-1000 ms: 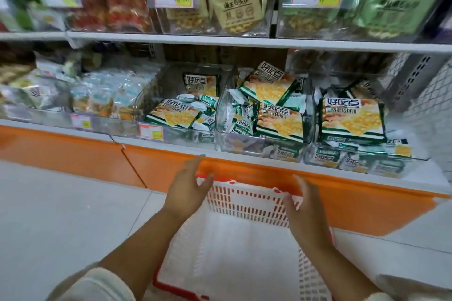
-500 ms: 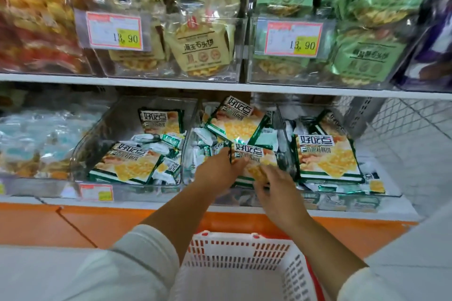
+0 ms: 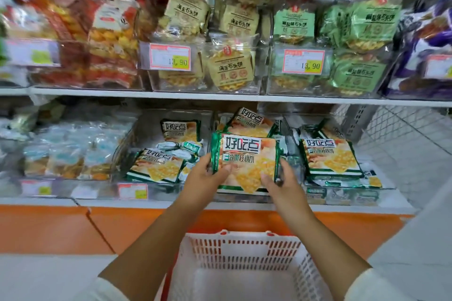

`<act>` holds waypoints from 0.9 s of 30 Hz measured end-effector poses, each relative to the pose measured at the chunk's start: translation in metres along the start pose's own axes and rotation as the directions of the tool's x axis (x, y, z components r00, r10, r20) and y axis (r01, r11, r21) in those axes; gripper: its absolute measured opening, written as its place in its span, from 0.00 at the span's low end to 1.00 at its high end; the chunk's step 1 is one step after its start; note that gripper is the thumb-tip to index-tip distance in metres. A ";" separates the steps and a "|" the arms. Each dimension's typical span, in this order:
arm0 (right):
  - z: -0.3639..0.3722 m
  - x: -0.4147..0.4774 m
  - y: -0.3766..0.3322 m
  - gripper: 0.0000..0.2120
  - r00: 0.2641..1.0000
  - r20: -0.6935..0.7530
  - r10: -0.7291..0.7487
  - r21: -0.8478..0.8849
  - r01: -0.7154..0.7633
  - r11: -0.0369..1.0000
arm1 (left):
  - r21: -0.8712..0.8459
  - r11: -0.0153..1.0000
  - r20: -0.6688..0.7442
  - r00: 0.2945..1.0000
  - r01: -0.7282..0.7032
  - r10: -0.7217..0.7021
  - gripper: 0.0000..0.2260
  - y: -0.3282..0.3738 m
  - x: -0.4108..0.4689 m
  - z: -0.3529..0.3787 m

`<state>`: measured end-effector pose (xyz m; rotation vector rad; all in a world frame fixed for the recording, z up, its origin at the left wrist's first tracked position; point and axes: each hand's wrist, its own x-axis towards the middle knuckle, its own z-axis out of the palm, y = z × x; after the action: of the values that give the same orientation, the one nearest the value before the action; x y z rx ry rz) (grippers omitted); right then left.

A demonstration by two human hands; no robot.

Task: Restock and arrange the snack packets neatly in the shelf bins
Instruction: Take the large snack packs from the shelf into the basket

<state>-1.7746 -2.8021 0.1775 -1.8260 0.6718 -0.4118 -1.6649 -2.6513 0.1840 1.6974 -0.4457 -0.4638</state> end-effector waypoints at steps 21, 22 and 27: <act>0.021 0.178 -0.010 0.36 0.972 -0.194 0.132 -0.186 -0.168 0.968 | -0.134 0.991 -0.420 0.905 0.014 -0.069 0.16 -0.042 0.020 -0.072; 0.023 0.183 -0.011 0.38 0.967 -0.207 0.146 -0.181 -0.184 0.966 | -0.117 0.993 -0.423 0.904 0.009 -0.058 0.16 -0.041 0.022 -0.073; 0.023 0.206 -0.007 0.42 0.935 -0.250 0.252 -0.010 -0.263 0.965 | -0.094 0.995 -0.406 0.912 0.017 -0.054 0.15 -0.039 0.022 -0.074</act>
<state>-1.5990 -2.9128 0.1679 -1.7119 1.0867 -0.4551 -1.6054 -2.5948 0.1559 1.6633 -0.0863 -0.1407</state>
